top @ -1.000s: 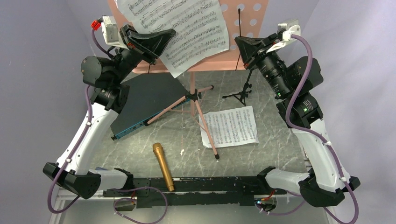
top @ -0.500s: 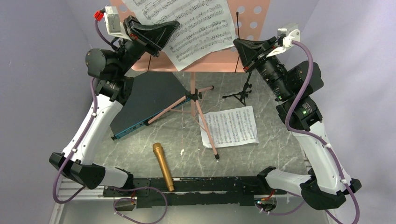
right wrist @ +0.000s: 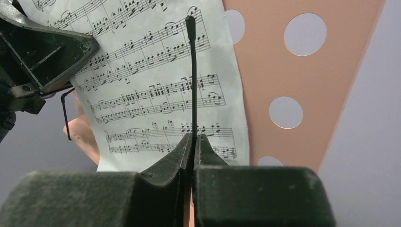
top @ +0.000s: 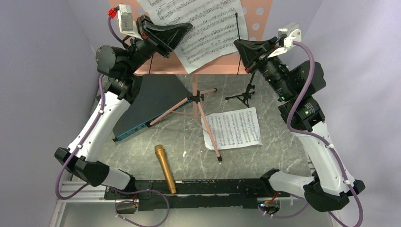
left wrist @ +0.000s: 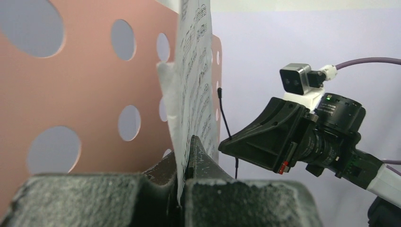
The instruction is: Set up the instrument practice props
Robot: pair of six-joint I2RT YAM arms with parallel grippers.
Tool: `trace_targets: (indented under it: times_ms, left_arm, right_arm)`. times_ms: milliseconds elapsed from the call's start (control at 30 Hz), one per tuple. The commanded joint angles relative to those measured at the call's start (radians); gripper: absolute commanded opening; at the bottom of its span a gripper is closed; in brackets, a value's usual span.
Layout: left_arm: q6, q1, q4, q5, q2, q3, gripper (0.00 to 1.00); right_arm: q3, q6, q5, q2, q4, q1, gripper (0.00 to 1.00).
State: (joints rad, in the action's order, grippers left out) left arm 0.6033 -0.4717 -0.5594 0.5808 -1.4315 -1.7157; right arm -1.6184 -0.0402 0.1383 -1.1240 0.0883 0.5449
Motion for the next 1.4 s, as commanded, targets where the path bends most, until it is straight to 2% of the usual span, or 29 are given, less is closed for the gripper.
trace_targets:
  times_ms: [0, 500, 633, 800, 1133, 1367]
  left_arm:
    - [-0.016, -0.029, 0.008, 0.051, -0.018, -0.054, 0.03]
    - [-0.089, -0.106, 0.148, 0.066, -0.07, -0.153, 0.06]
    - [-0.115, -0.113, 0.181, 0.037, -0.057, -0.145, 0.15]
    - [-0.124, -0.117, 0.186, 0.02, -0.039, -0.132, 0.31]
    - [-0.169, -0.119, 0.214, -0.044, 0.033, -0.061, 0.46]
    - [-0.206, -0.119, 0.284, -0.062, 0.071, -0.036, 0.45]
  right_arm:
    - [-0.043, 0.017, 0.033, -0.005, -0.005, 0.001, 0.0]
    - [-0.05, 0.006, 0.042, -0.019, 0.012, 0.002, 0.0]
    - [-0.039, 0.004, 0.037, -0.012, 0.005, 0.0, 0.0]
    - [-0.03, -0.002, 0.037, -0.007, 0.001, 0.002, 0.0]
    - [-0.021, -0.004, 0.032, -0.006, -0.001, 0.001, 0.0]
    - [-0.018, -0.004, 0.031, -0.007, -0.001, 0.0, 0.0]
